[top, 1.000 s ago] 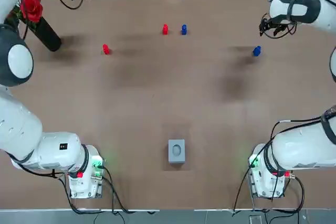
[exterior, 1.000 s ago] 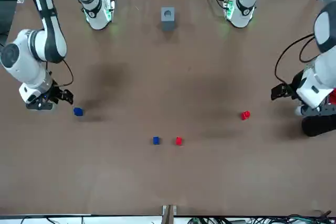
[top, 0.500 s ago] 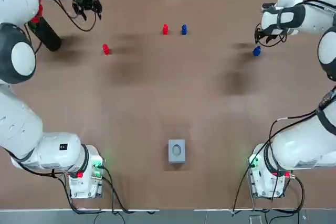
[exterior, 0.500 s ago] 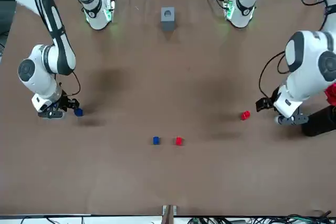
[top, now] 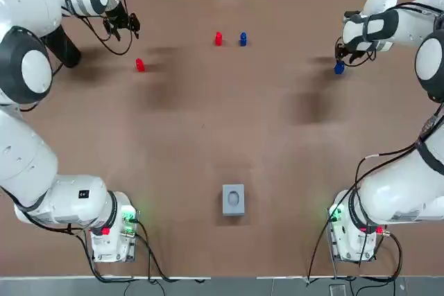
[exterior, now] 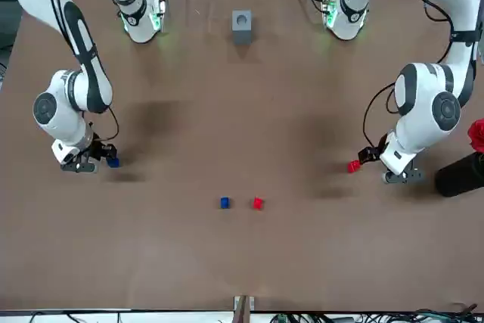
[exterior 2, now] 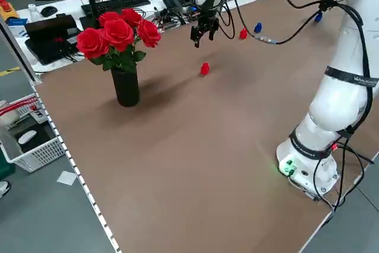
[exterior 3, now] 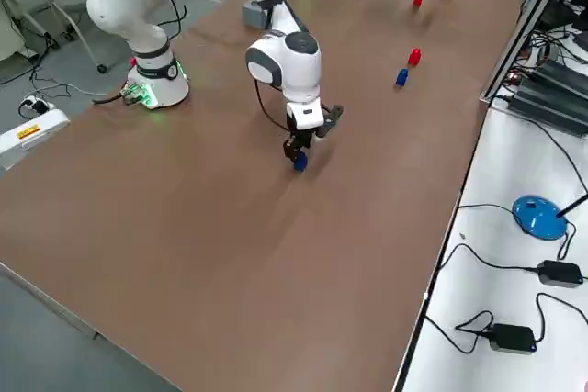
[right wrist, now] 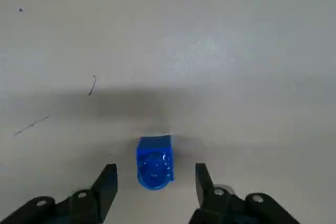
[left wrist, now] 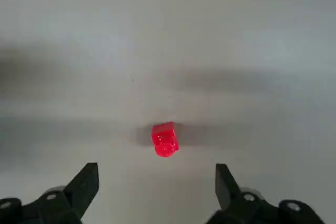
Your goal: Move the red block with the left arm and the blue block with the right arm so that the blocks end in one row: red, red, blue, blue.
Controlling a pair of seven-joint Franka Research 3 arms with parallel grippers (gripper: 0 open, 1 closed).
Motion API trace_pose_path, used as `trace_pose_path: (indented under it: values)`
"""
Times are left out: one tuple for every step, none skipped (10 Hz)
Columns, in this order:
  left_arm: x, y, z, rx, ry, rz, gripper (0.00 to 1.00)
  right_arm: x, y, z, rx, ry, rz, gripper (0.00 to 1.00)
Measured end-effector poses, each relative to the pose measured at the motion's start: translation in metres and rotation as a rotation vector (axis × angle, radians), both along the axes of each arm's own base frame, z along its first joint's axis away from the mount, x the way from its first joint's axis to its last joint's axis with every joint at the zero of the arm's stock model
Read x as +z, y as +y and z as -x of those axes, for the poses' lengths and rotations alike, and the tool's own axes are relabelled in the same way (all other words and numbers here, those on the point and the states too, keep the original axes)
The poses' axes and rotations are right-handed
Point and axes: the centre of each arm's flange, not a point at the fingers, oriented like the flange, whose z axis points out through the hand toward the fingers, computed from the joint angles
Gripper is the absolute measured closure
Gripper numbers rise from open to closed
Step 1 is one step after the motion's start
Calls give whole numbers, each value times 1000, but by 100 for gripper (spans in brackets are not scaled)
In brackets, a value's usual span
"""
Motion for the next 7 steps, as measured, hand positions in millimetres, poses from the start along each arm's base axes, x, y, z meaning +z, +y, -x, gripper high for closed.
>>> trace_pose_path:
  values:
    - [3,0,0,0,-5,0,1,-2,0,0,0,2,0,34]
    - [3,0,0,0,-5,0,2,-4,0,0,0,1,0,36]
    - [2,0,1,0,-2,0,2,-7,0,-1,0,-1,1,38]
    - [-1,0,2,0,2,0,2,-10,0,-1,0,-3,2,39]
    - [-8,0,3,0,-1,0,3,-14,0,-1,-3,-4,1,41]
    - [-19,0,6,1,-9,1,4,-16,0,-1,-6,-3,-1,41]
    - [-33,0,10,2,-11,2,4,-16,-1,-1,-9,-2,-2,45]
